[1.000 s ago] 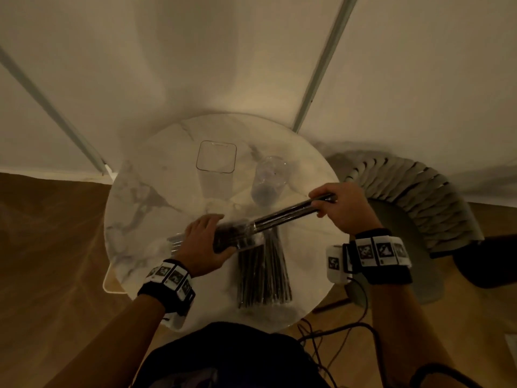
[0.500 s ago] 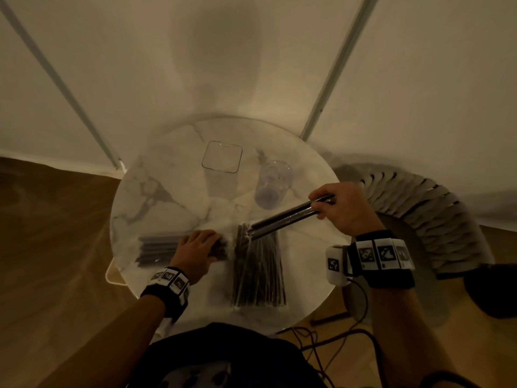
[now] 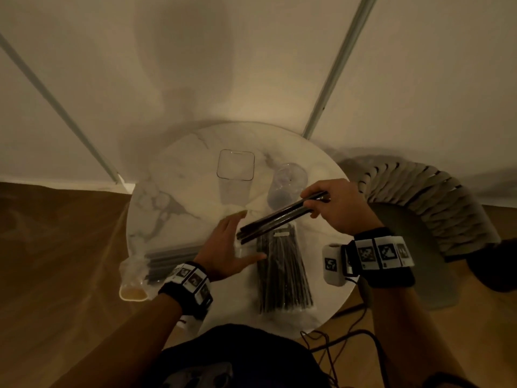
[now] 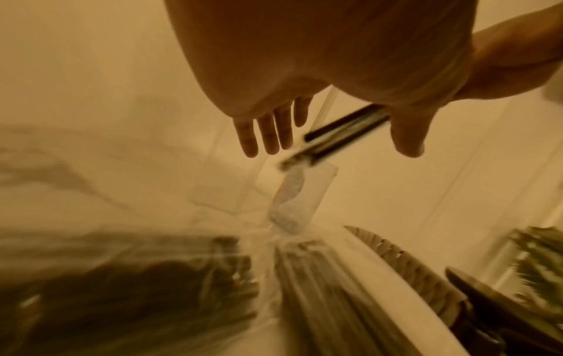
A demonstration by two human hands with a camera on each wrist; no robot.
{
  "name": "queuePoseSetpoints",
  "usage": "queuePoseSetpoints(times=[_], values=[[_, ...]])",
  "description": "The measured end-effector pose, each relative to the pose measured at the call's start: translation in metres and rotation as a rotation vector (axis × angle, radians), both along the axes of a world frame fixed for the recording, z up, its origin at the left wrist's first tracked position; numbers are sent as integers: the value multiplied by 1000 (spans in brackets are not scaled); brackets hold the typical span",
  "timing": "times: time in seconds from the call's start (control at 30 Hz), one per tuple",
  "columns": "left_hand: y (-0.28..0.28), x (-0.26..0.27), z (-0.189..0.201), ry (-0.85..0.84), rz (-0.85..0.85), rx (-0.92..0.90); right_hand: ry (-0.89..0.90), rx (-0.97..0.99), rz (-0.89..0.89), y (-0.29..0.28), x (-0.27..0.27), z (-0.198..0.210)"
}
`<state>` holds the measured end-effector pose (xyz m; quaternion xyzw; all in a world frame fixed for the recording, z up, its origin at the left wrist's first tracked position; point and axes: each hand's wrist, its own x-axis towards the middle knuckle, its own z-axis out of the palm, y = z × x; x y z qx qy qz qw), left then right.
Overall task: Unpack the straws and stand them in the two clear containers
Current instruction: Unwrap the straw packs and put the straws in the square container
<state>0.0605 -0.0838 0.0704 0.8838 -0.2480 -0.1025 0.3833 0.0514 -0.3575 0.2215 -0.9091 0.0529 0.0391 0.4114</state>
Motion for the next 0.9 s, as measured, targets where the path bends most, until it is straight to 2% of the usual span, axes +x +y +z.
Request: queuePoseSetpoints(times=[0.17, 0.33, 0.47, 0.67, 0.83, 0.9], values=[[-19, 12, 9, -44, -4, -91, -105, 75, -16, 42, 13, 12], [-17, 35, 26, 3, 28, -194, -196, 198, -53, 67, 34, 29], [-17, 72, 51, -35, 55, -257, -290, 178, -31, 86, 61, 60], [-21, 134, 83, -140, 82, -327, -431, 24, -72, 98, 110, 97], [-13, 169, 70, -259, 97, -234, -478, 59, -171, 85, 138, 99], [-5, 174, 56, -249, 128, -149, -484, 61, -221, 77, 145, 90]])
